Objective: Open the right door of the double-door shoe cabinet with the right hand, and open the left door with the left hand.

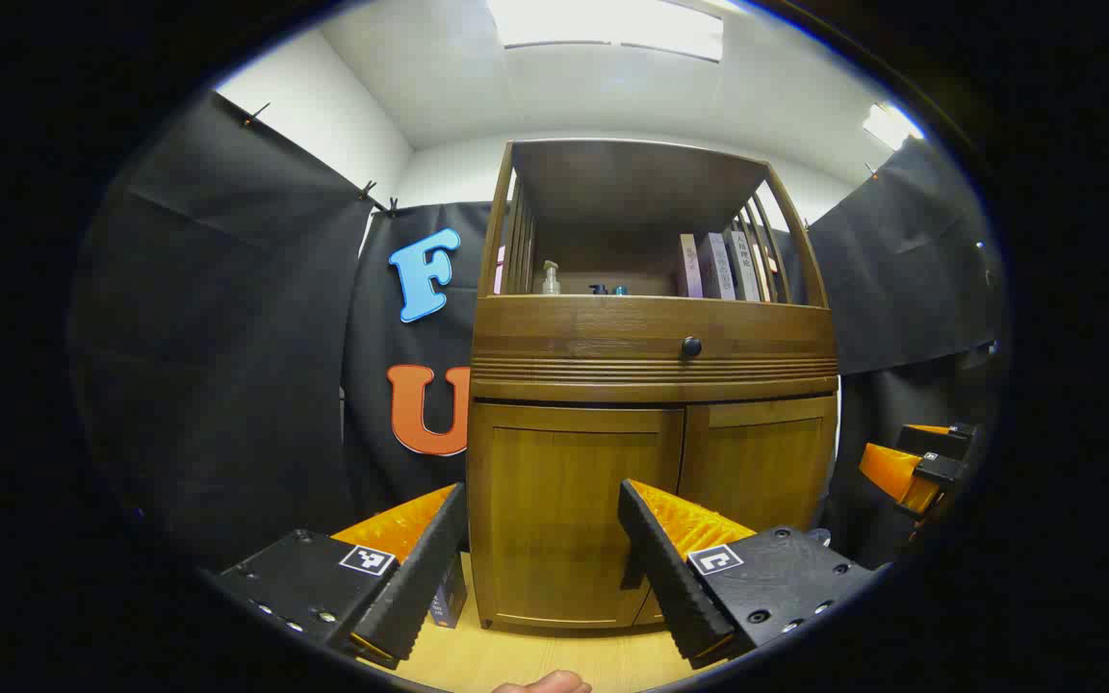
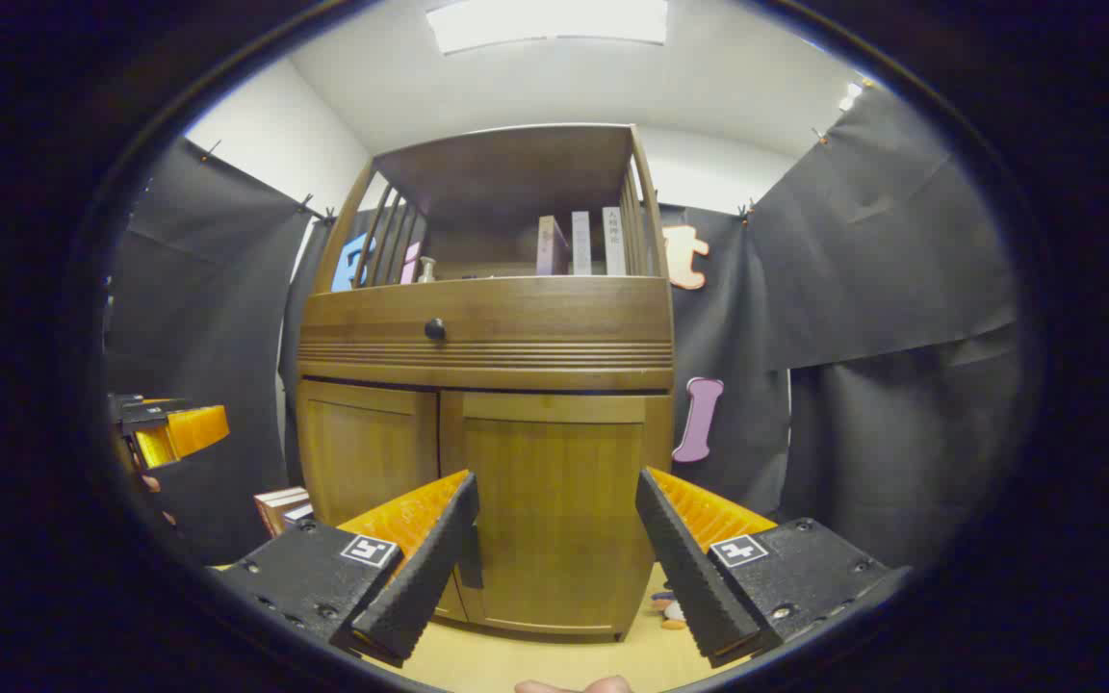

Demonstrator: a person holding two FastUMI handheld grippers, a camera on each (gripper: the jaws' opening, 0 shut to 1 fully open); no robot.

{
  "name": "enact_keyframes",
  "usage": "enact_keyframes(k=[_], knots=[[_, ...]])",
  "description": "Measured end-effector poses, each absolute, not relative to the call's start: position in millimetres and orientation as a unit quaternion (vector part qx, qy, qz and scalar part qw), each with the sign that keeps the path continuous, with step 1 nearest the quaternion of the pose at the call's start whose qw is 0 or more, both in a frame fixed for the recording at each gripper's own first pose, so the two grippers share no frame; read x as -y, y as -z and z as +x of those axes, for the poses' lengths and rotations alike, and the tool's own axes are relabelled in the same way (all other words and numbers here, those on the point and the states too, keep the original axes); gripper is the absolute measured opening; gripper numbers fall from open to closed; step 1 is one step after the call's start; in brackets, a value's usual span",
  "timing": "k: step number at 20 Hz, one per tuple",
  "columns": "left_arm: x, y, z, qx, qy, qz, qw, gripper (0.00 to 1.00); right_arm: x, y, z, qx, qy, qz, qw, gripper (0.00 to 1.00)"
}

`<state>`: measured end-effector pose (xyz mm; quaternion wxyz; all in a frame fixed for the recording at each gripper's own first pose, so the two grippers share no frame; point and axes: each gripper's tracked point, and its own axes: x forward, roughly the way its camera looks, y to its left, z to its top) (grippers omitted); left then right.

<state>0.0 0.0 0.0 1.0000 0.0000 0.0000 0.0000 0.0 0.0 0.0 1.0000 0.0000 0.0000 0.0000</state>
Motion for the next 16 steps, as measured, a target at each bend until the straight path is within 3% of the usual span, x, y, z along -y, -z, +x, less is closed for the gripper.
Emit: enact_keyframes(k=[5,6,7,8,11,12,13,15,16], knots=[[-7,-4,3,0.003,-0.006,-0.004,1.000,1.00,-4,2,3,-0.003,0.004,-0.001,1.000,1.00],[-8,-4,5,0.004,-0.005,-0.003,1.000,0.95,-6,3,4,-0.005,0.003,0.000,1.000,1.00],[-8,-4,5,0.005,-0.004,-0.001,1.000,1.00,-8,4,5,-0.007,0.002,0.000,1.000,1.00],[-9,-3,5,0.006,-0.003,0.001,1.000,0.95,-9,6,7,-0.010,0.002,0.000,1.000,1.00],[-10,-1,8,0.004,0.000,0.006,1.000,0.95,-13,13,13,-0.019,0.004,0.000,1.000,1.00],[-12,0,8,0.004,-0.001,0.005,1.000,1.00,-16,15,16,-0.023,0.004,0.000,1.000,1.00],[-14,2,9,0.003,-0.001,0.003,1.000,0.95,-17,18,18,-0.028,0.005,0.001,1.000,1.00],[-18,3,12,0.003,-0.002,-0.001,1.000,0.95,-22,22,22,-0.033,0.003,0.004,0.999,1.00],[-20,4,13,0.003,-0.003,-0.003,1.000,1.00,-23,24,25,-0.035,0.003,0.003,0.999,1.00]])
